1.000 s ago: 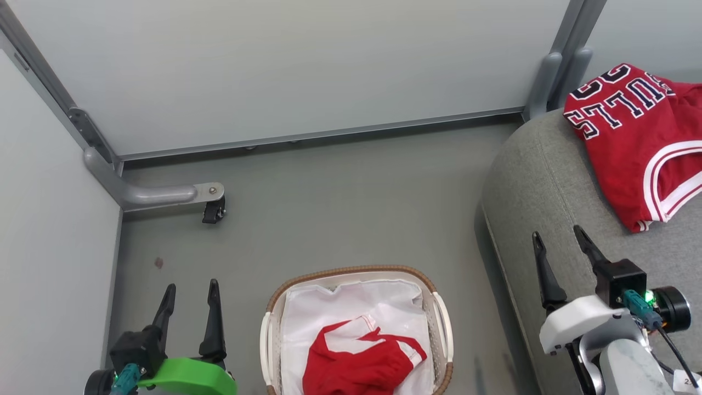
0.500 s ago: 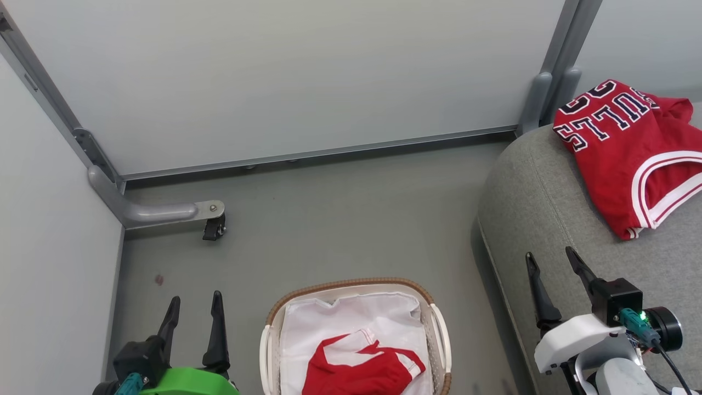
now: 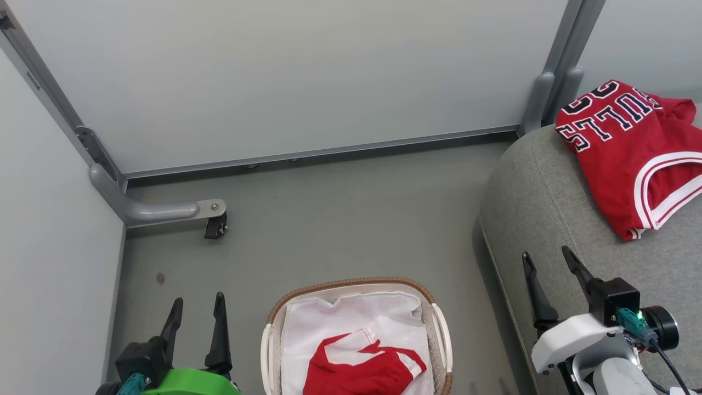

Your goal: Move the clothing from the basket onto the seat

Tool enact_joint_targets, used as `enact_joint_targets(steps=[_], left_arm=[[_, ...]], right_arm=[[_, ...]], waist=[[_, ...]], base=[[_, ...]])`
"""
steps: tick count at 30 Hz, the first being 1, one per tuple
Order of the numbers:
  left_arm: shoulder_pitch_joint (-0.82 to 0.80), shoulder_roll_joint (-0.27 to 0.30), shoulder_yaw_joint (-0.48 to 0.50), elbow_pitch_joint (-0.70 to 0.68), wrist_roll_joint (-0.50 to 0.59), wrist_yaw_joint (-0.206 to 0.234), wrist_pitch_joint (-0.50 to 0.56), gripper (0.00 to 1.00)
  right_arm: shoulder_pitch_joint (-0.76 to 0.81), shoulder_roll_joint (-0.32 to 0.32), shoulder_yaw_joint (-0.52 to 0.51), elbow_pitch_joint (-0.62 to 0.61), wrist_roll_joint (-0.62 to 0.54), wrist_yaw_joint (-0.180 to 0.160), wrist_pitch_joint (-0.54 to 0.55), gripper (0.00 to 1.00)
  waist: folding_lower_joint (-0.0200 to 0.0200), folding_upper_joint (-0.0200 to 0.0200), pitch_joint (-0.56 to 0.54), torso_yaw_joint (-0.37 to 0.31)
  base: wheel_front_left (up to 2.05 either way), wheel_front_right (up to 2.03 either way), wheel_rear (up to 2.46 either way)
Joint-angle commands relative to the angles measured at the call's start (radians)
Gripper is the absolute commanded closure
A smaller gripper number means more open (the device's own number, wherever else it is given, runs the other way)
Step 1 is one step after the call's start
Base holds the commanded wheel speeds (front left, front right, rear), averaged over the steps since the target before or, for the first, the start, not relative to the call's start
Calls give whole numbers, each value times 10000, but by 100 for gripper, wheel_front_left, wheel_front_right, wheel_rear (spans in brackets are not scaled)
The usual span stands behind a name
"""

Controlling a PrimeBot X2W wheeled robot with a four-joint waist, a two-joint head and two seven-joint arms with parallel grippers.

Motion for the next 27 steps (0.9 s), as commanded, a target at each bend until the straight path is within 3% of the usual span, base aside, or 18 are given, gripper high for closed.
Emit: enact_joint_targets(steps=[1, 13, 21, 27], left_arm=[[53, 11, -1, -3, 4, 29, -5, 0], [-607, 10, -442, 188, 213, -70, -5, 0], [-2025, 15, -1353, 1173, 268, -156, -5, 0], [-3240, 19, -2425, 2823, 373, -242, -5, 0]], right_arm=[[-11, -38, 8, -22, 83, -14, -3, 0], [-366, -38, -72, -191, -38, -14, -3, 0], [-1111, -39, -63, -492, -275, -14, -3, 0], [-1640, -36, -28, -696, -331, -14, -3, 0]], waist=[[1, 0, 12, -2], [1, 0, 826, 14], [1, 0, 2499, -256], [1, 0, 3814, -661]], base=[[0, 0, 0], [0, 0, 0], [0, 0, 0], [0, 0, 0]])
